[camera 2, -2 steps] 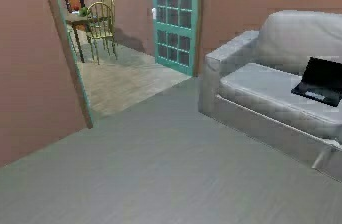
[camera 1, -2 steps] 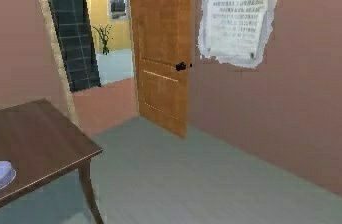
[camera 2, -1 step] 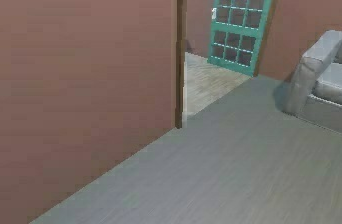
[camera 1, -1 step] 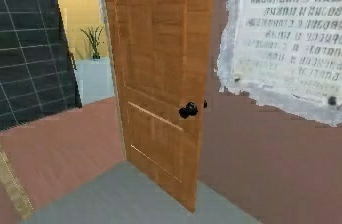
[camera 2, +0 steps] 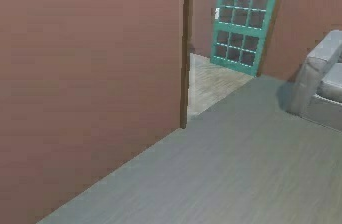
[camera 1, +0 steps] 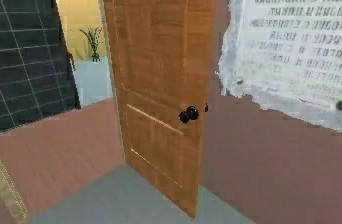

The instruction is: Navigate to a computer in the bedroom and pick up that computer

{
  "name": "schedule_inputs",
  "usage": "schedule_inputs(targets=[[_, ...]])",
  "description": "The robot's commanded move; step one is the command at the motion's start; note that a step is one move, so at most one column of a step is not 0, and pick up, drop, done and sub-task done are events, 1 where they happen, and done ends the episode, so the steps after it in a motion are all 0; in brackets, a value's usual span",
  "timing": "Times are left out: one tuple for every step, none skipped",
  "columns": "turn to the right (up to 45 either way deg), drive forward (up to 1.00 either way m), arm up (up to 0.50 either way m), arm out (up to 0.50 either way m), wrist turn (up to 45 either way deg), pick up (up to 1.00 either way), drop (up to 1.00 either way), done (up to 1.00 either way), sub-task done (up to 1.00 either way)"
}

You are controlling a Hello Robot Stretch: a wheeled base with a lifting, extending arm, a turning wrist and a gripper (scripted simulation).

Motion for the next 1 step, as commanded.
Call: schedule_inputs(targets=[[-33.0,0.0,0.0,0.0,0.0,0.0,0.0,0.0,0.0]])
